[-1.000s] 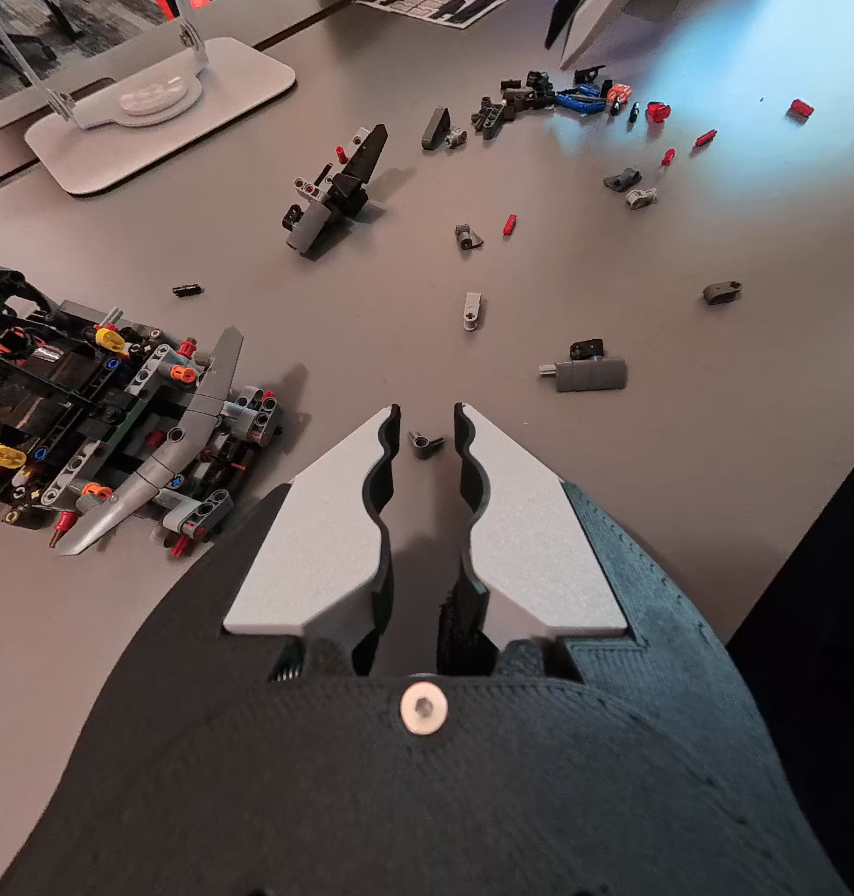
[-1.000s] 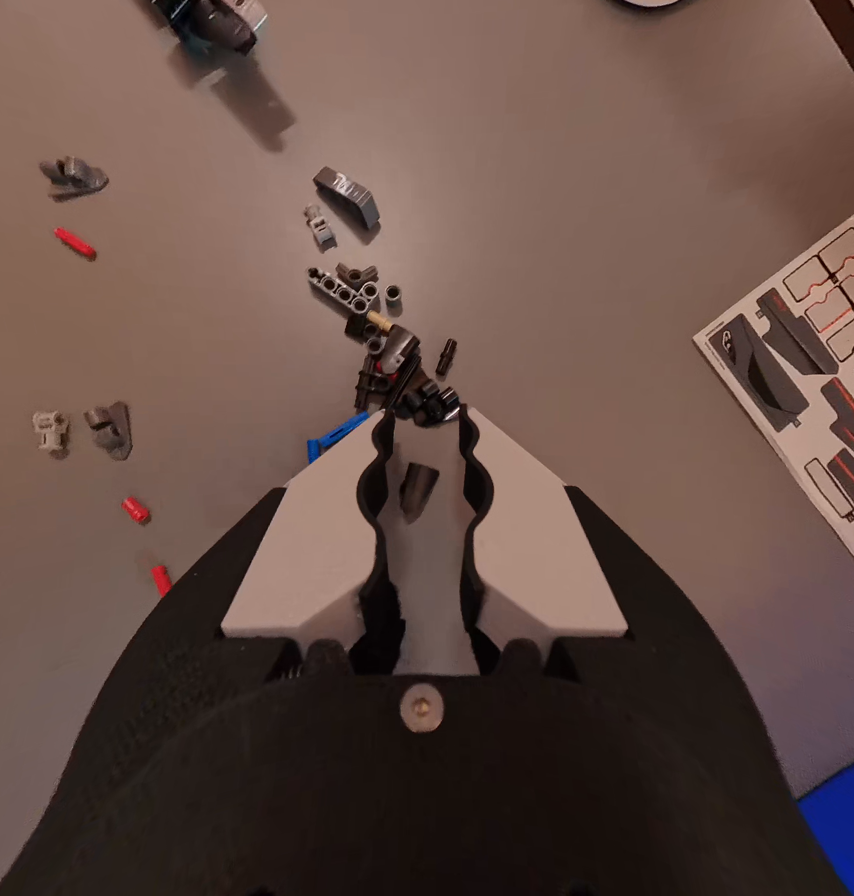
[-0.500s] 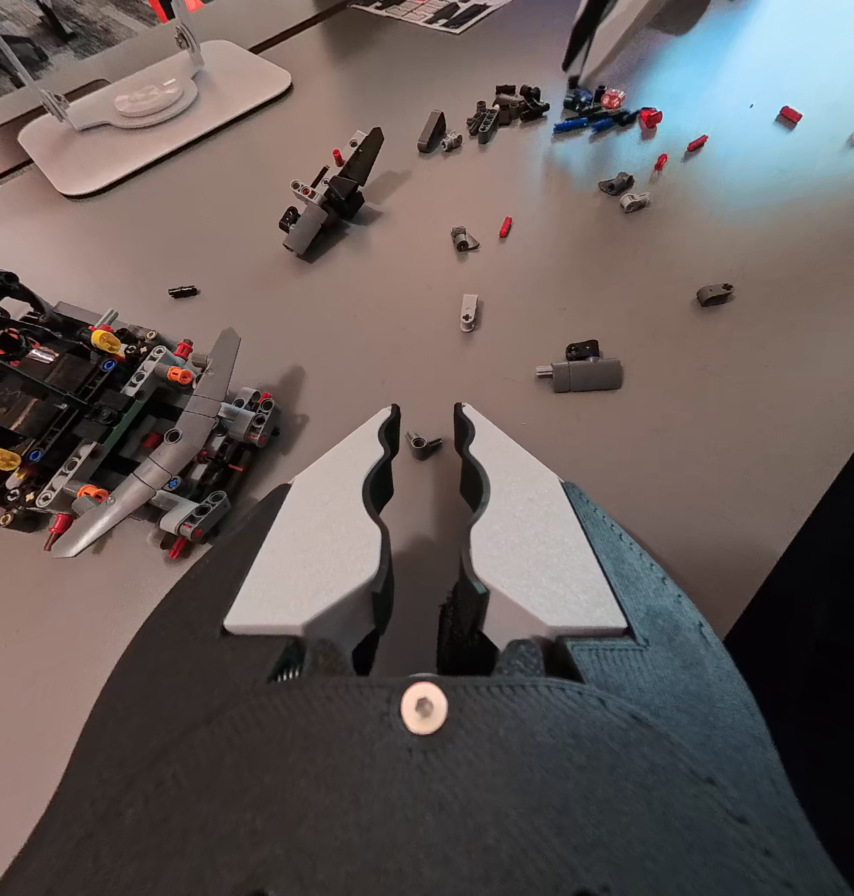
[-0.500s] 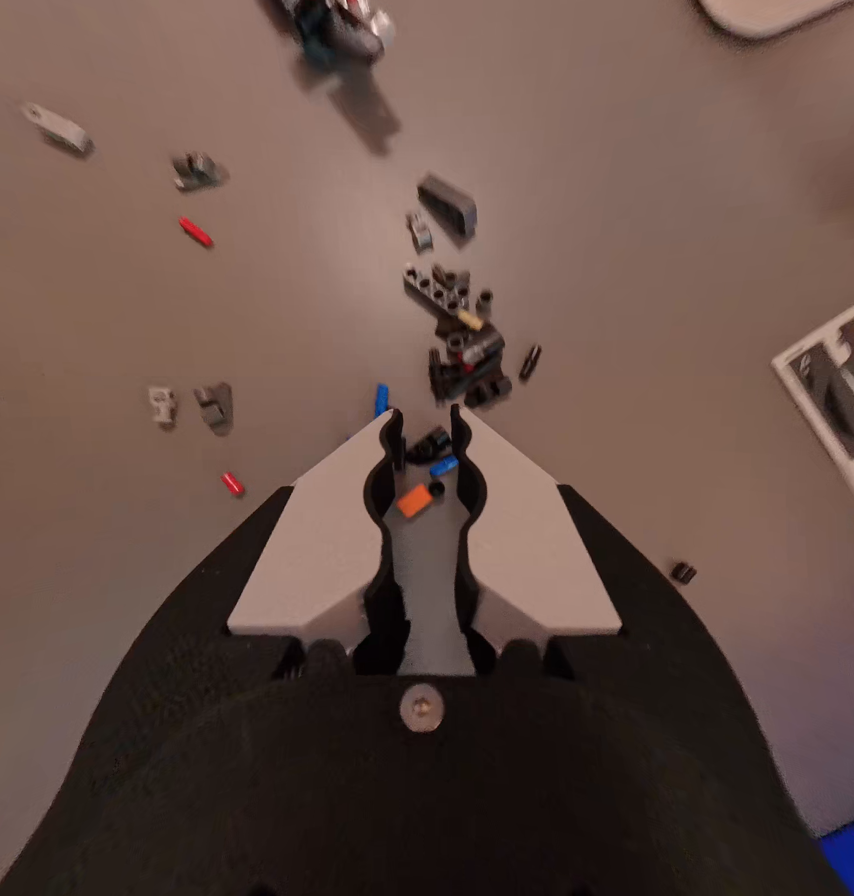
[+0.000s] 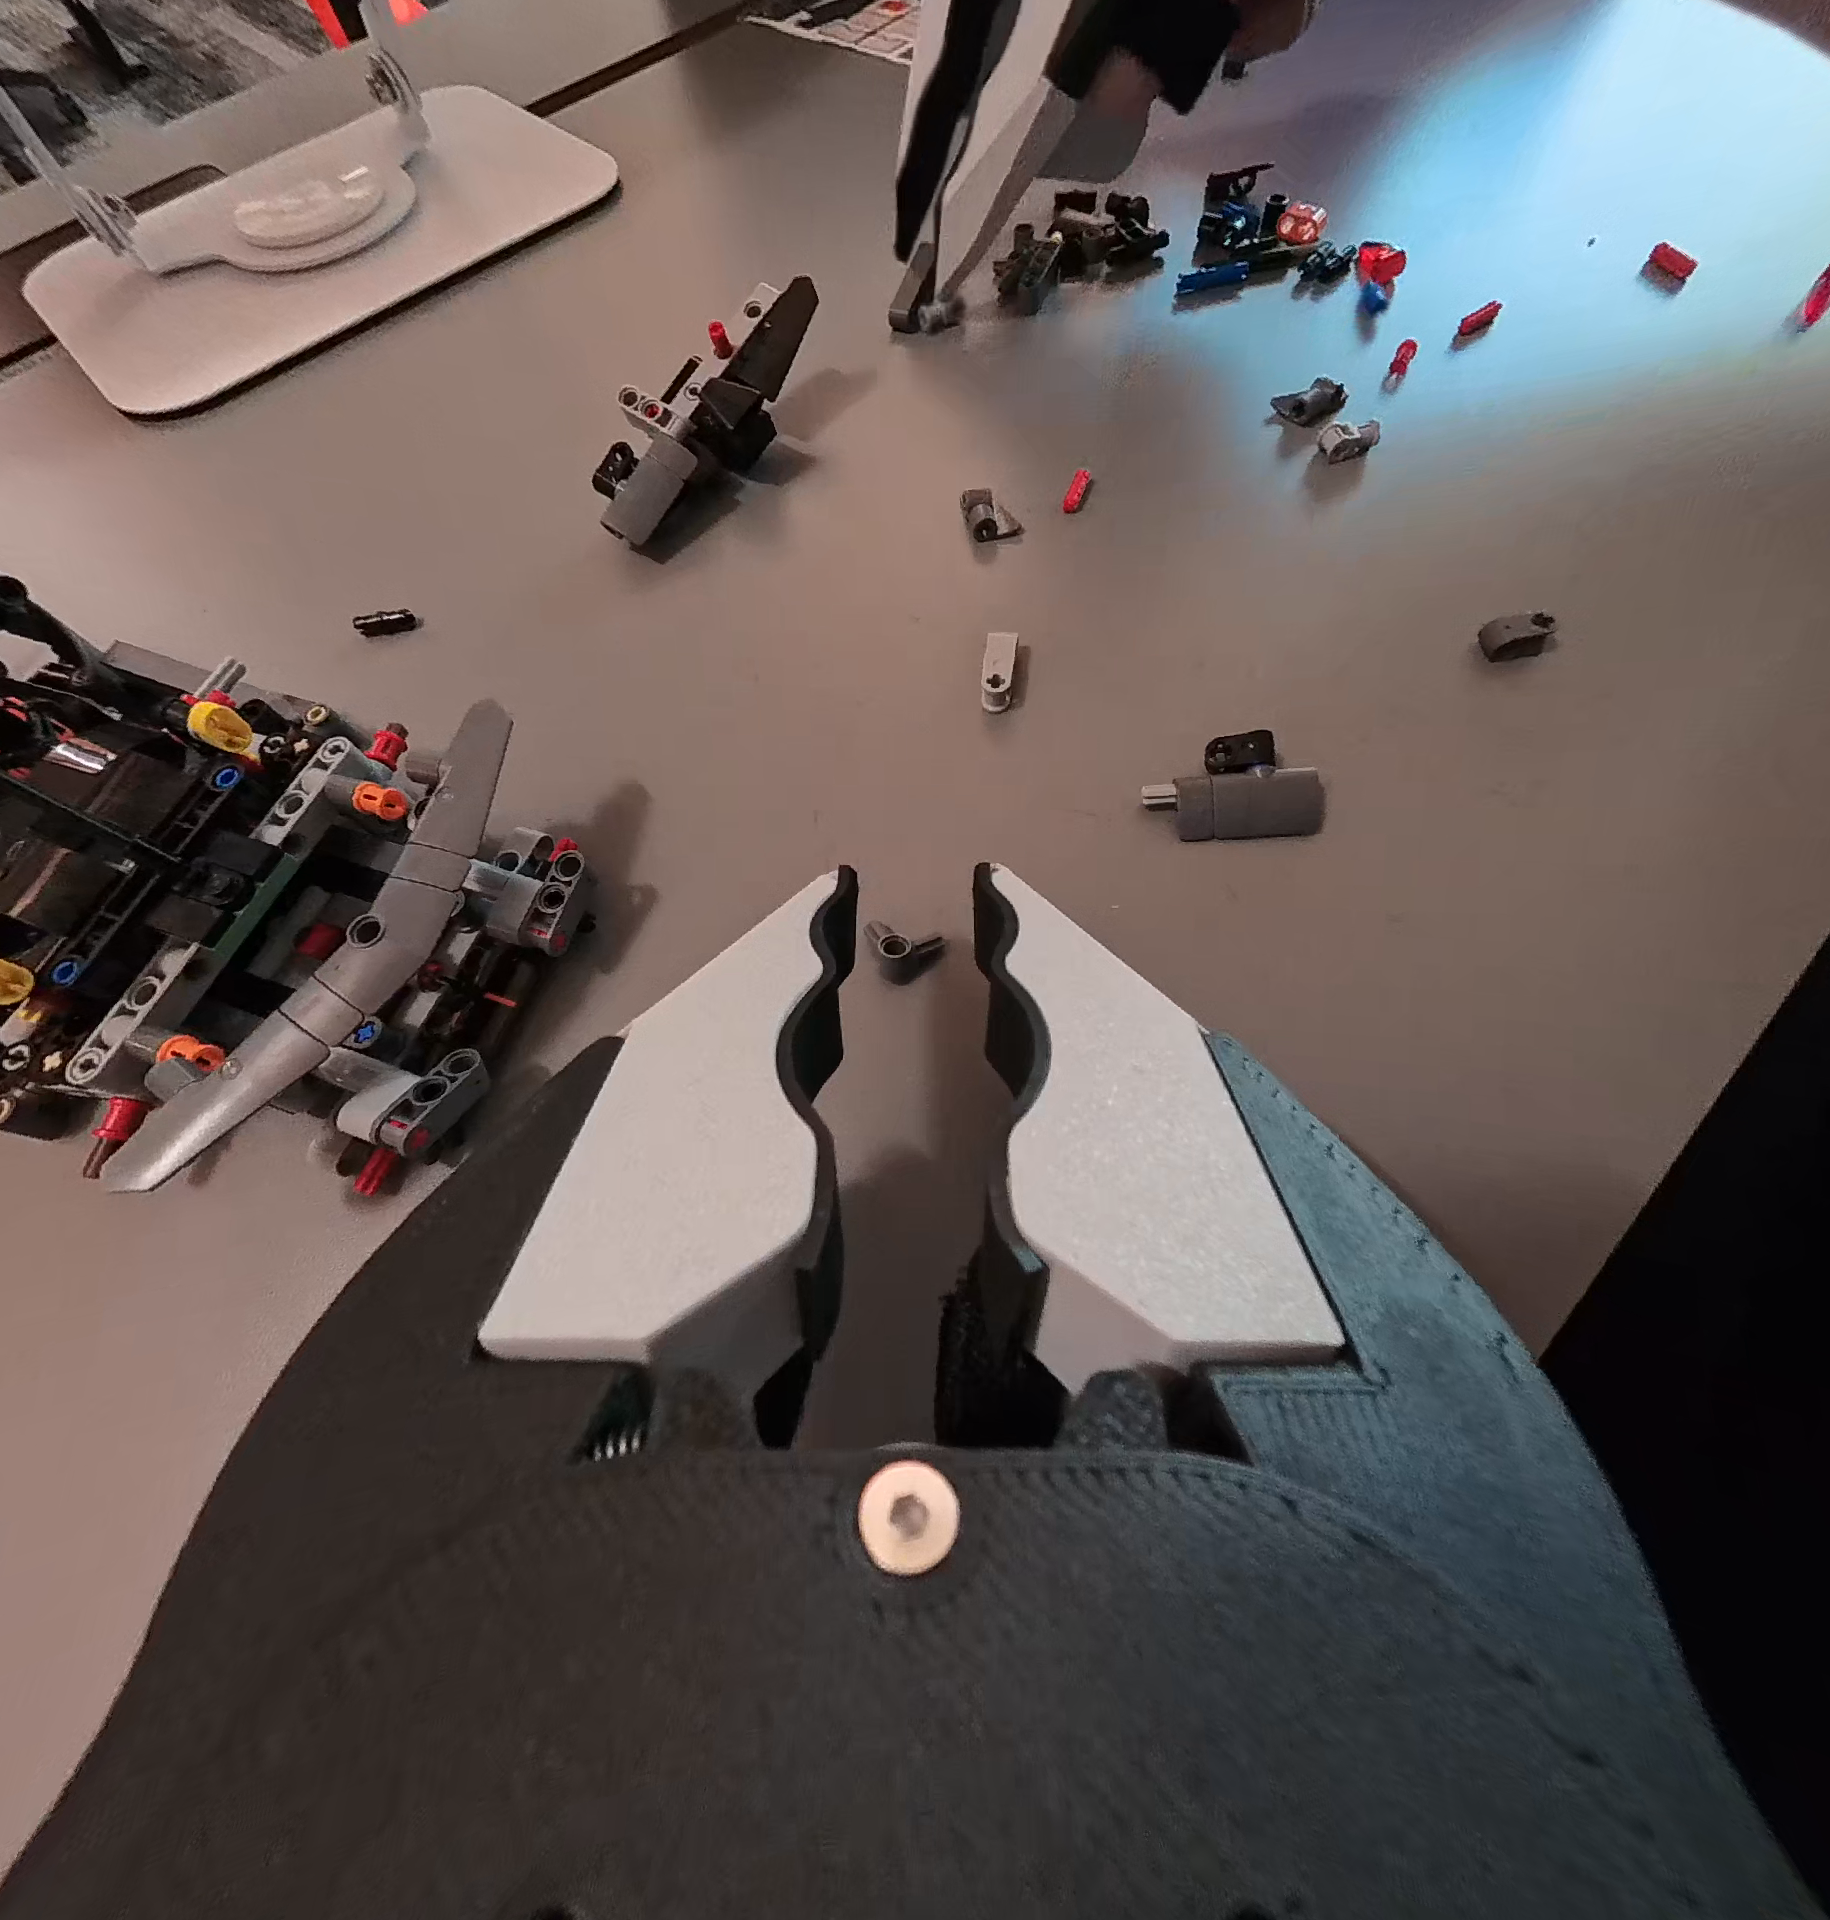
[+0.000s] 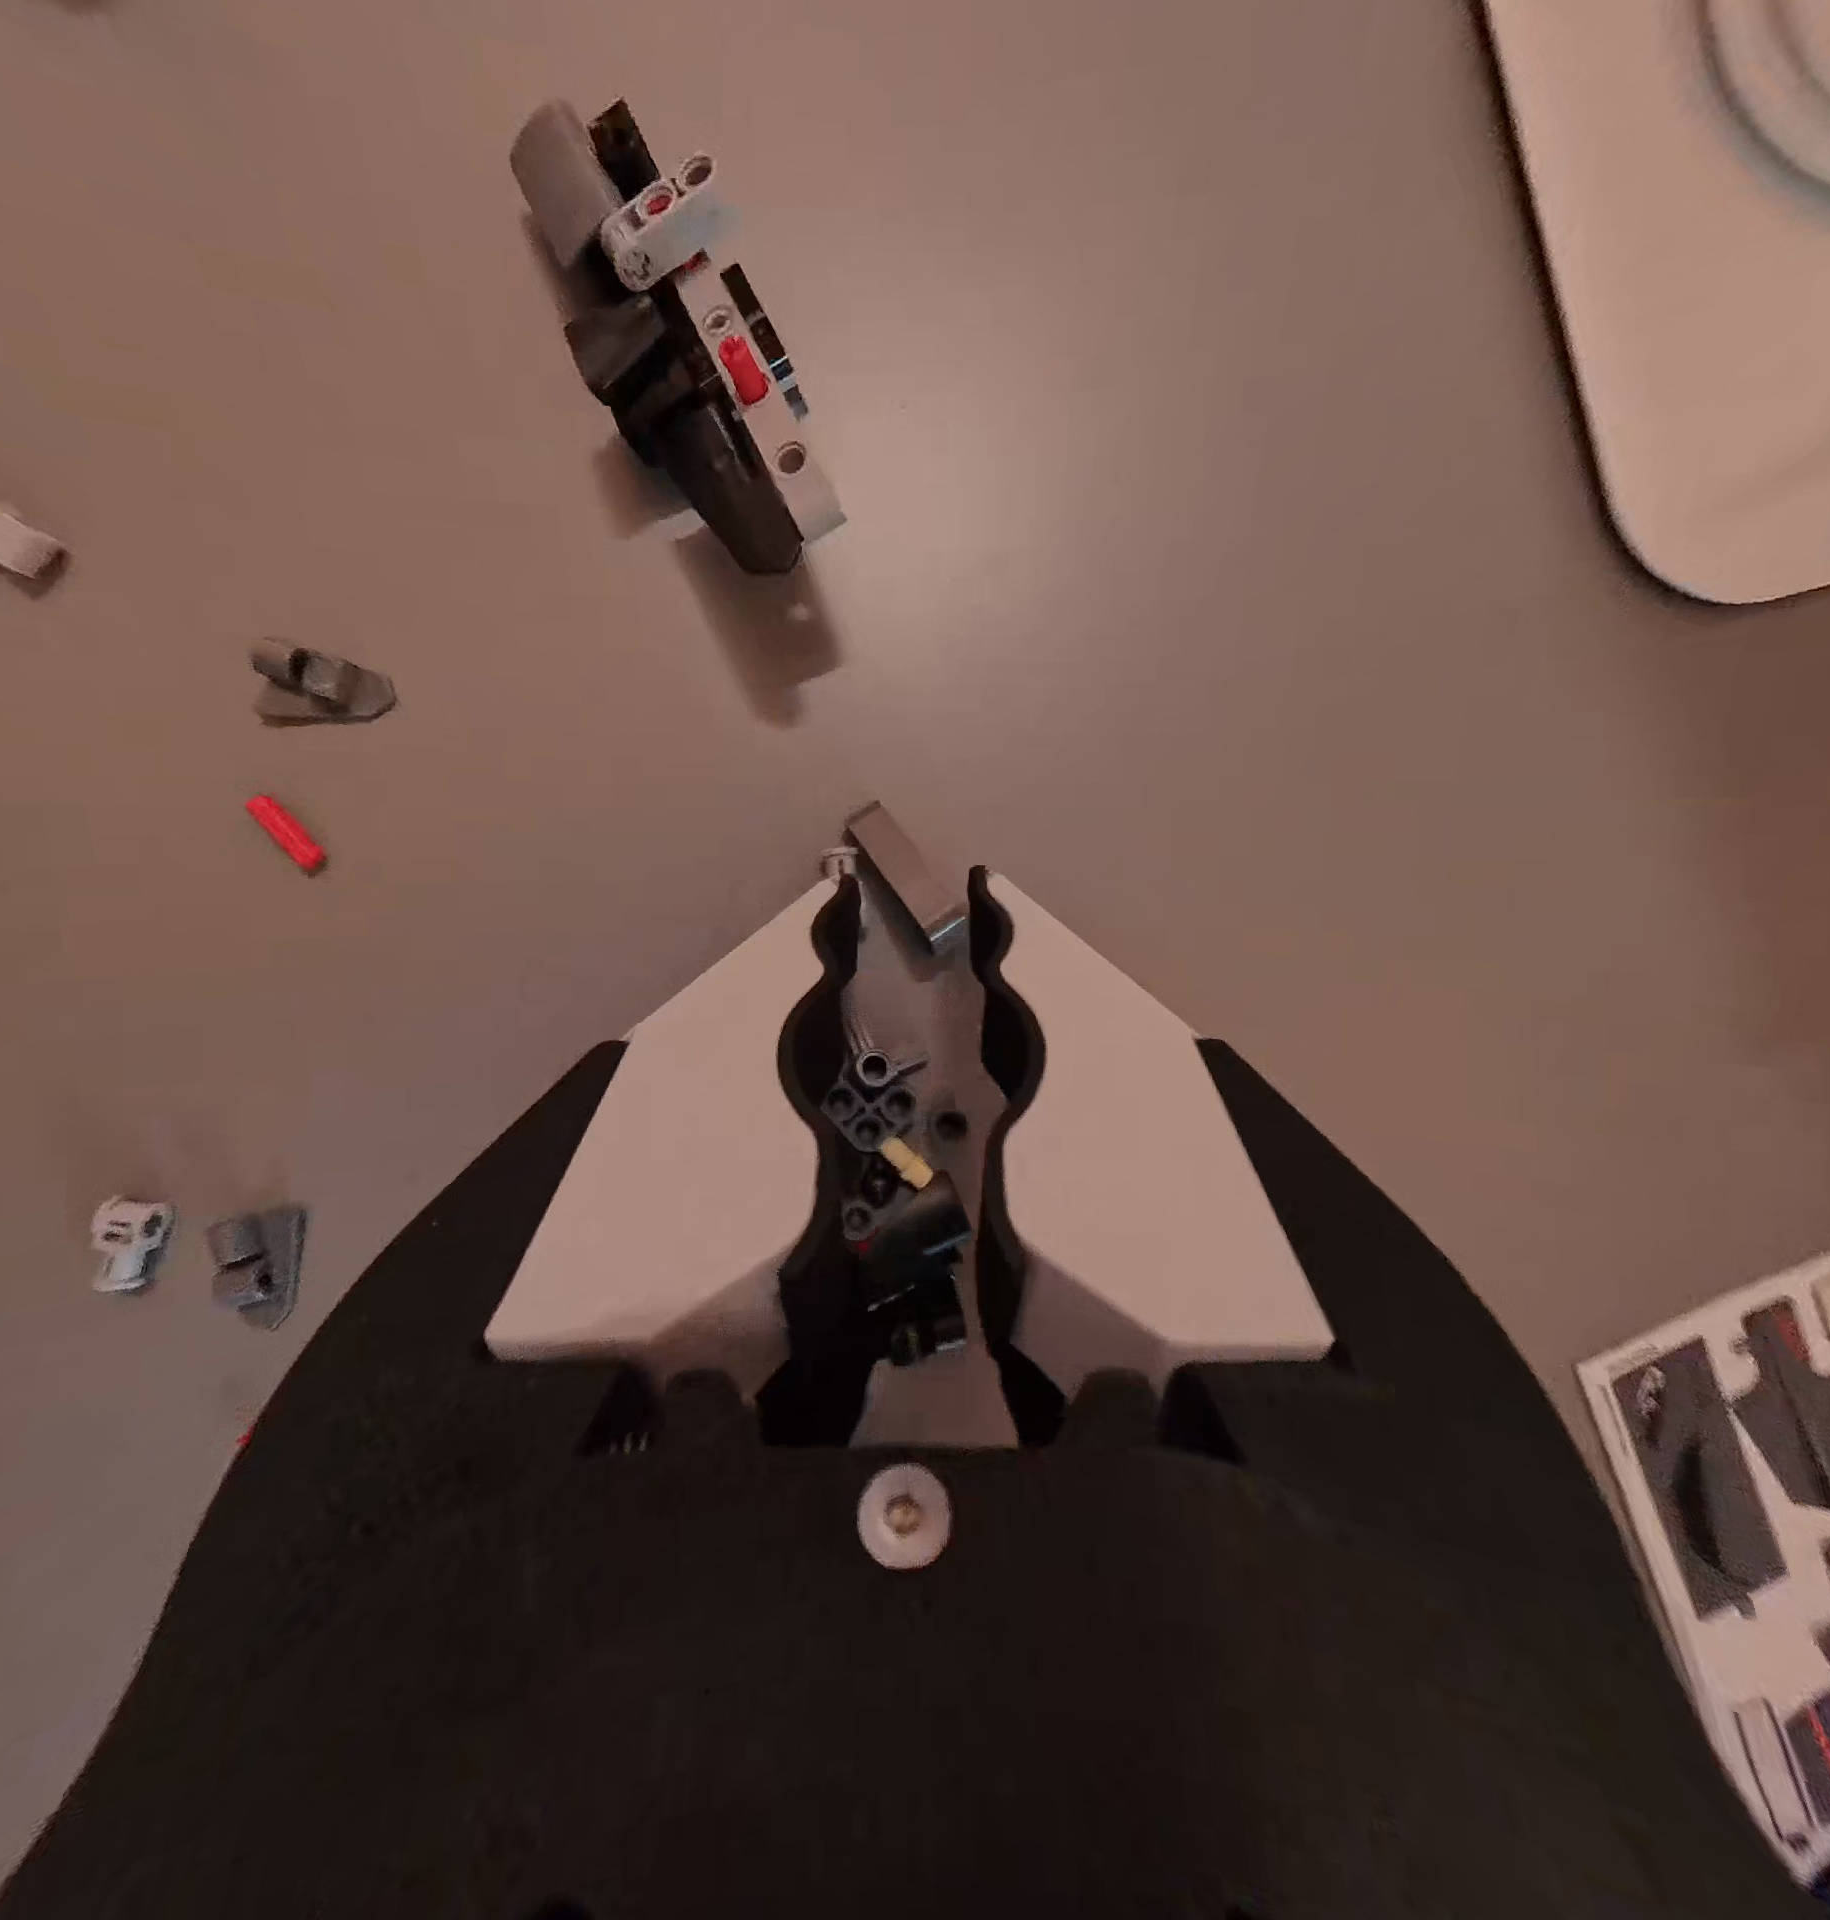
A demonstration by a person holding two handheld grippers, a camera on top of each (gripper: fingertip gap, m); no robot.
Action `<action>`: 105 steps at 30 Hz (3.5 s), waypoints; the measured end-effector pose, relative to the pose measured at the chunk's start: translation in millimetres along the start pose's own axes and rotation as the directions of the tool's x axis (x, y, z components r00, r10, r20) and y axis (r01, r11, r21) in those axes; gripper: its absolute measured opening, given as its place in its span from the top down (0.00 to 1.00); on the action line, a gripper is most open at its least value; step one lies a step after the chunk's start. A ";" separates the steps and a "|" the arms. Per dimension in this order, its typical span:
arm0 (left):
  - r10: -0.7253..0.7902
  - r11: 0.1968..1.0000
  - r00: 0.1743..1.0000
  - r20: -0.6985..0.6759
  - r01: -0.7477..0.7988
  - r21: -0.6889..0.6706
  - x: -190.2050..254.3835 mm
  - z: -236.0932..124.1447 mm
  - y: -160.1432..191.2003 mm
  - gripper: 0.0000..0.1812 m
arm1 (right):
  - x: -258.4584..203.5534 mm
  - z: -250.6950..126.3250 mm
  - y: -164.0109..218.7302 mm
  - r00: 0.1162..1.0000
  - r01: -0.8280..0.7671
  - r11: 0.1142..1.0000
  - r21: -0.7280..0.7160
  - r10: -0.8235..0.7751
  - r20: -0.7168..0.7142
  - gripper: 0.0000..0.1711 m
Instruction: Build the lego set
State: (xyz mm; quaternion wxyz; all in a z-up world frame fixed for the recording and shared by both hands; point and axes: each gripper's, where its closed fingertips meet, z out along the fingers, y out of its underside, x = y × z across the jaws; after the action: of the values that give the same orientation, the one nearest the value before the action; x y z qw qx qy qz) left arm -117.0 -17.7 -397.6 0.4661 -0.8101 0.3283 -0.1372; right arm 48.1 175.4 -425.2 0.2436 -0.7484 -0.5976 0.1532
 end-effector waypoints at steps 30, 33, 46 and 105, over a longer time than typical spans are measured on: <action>0.021 0.999 0.999 0.033 -0.020 -0.039 -3.7 7.1 2.6 0.88 | -74.2 -80.6 56.0 0.978 0.025 0.996 0.088 -0.006 -0.209 0.97; 0.029 0.999 0.999 0.040 -0.027 -0.036 -3.7 6.8 2.2 0.89 | -90.9 -65.4 61.7 0.969 0.087 0.996 0.028 -0.078 -0.233 0.97; 0.018 0.999 0.999 0.028 -0.017 -0.033 -3.1 6.6 1.8 0.89 | -109.7 -76.8 72.7 0.972 0.072 0.996 0.046 -0.060 -0.229 0.86; 0.065 0.998 0.996 0.054 -0.064 -0.013 0.1 8.2 -3.7 0.91 | -153.1 -102.1 94.6 0.993 -0.076 0.965 0.252 0.095 -0.065 0.91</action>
State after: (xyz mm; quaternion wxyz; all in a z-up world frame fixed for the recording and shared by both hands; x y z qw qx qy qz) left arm -111.0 -11.0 -398.9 0.4742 -0.8052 0.3423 -0.0982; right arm 142.2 -7.3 -401.3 0.3514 -0.7423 -0.5310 0.2088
